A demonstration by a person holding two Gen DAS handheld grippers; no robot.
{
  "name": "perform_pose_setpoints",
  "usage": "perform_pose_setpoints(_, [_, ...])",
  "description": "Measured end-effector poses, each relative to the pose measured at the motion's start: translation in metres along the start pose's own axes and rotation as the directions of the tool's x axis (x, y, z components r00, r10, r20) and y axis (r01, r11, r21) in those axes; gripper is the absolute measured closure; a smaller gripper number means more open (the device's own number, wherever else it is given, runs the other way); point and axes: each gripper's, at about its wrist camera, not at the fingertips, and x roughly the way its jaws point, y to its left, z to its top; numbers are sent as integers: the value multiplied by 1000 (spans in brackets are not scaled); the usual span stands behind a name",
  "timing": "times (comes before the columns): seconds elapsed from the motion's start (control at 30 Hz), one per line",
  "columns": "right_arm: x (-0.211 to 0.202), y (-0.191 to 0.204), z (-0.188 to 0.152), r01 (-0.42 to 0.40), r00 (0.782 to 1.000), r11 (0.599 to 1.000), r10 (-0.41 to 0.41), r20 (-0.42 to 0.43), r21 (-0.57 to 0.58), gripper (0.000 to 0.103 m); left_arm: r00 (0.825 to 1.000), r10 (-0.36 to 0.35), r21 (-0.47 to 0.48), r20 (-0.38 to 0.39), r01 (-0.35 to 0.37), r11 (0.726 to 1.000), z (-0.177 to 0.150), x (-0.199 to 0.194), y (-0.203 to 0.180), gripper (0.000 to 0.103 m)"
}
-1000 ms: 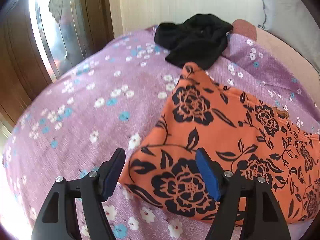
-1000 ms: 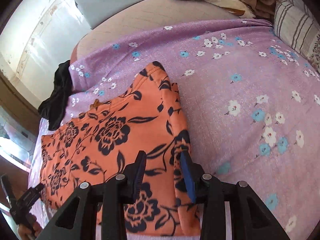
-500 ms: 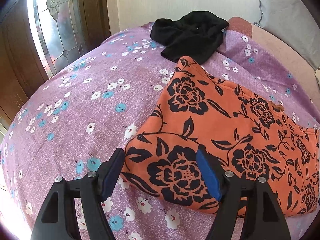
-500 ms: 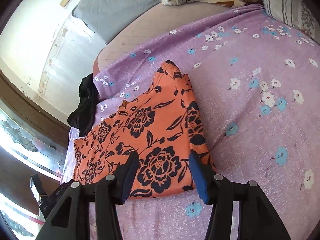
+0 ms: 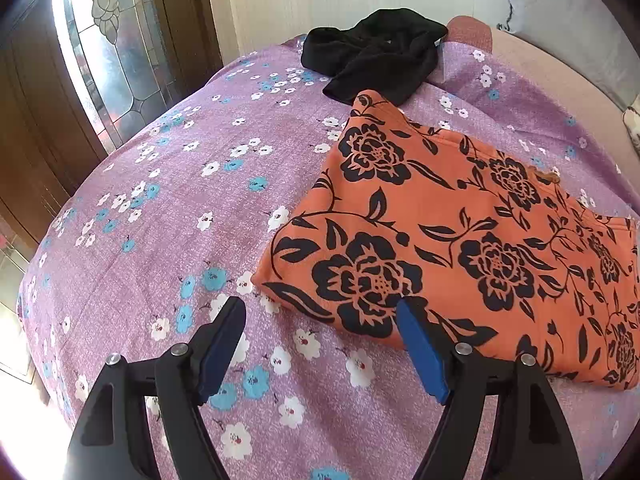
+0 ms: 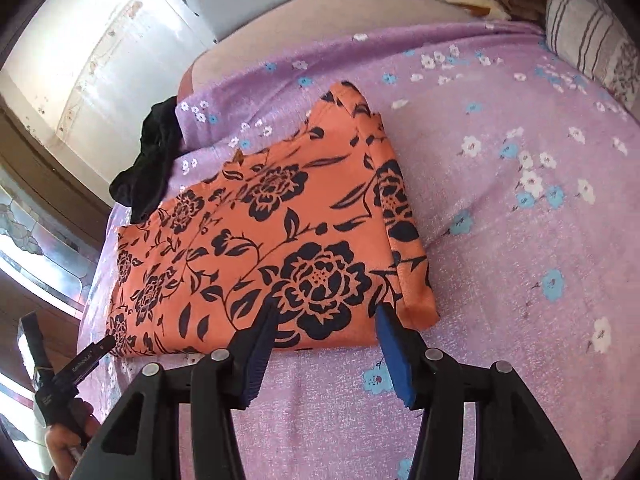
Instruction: Fold small clothes
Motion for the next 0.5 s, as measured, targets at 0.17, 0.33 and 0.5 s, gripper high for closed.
perform_pose_setpoints(0.17, [-8, 23, -2, -40, 998, 999, 41, 47, -26, 48, 997, -67, 6, -46, 67, 998, -11, -2, -11, 25])
perform_pose_setpoints(0.33, [21, 40, -11, -3, 1000, 996, 1, -29, -86, 48, 997, -37, 21, -64, 38, 999, -3, 14, -13, 25])
perform_pose_setpoints(0.5, [63, 29, -19, 36, 983, 997, -46, -179, -61, 48, 985, -27, -25, -173, 23, 999, 2, 49, -8, 24])
